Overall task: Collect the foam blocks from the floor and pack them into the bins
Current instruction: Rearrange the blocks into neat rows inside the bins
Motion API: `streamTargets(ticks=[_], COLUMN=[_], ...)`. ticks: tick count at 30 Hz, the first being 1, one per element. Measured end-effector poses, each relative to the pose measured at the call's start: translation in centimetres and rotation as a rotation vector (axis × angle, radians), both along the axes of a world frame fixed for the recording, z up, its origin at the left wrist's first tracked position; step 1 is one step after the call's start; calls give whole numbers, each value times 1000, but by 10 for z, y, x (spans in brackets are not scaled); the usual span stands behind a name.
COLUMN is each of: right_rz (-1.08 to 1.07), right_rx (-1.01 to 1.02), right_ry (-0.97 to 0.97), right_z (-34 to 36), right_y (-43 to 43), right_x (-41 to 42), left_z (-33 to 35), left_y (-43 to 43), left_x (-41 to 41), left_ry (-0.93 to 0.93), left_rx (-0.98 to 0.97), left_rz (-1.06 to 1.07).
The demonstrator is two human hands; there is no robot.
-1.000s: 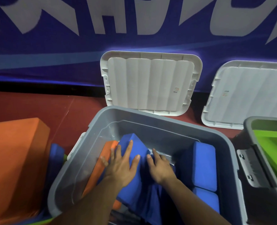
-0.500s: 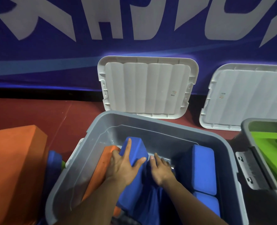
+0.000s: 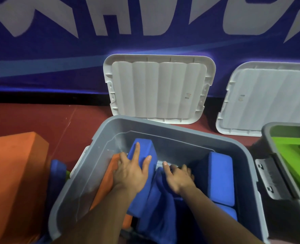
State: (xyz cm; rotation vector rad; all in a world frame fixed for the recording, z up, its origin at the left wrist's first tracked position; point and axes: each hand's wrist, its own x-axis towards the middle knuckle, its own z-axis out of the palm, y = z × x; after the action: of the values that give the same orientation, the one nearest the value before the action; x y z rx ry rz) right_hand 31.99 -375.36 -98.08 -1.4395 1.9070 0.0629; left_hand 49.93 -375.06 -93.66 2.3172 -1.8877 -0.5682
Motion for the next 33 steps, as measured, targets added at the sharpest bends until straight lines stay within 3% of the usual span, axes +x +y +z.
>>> streamTargets(ticks=[3, 9, 14, 19, 28, 33], right_rz=[61, 314, 497, 729, 663, 336], right_rx=[23, 12, 32, -91, -251, -370], right_ry=[-21, 149, 106, 122, 213, 258], right_z=[11, 48, 71, 81, 97, 126], right_y=[-1, -3, 22, 62, 105, 91], right_x=[1, 9, 3, -2, -1, 7], left_z=[9, 26, 40, 53, 69, 72], left_y=[1, 5, 8, 16, 21, 18], left_x=[10, 30, 27, 25, 16, 3], left_ry=[31, 66, 8, -65, 60, 268], left_rx=[-11, 8, 15, 82, 54, -15], left_rz=[2, 34, 8, -70, -144, -154])
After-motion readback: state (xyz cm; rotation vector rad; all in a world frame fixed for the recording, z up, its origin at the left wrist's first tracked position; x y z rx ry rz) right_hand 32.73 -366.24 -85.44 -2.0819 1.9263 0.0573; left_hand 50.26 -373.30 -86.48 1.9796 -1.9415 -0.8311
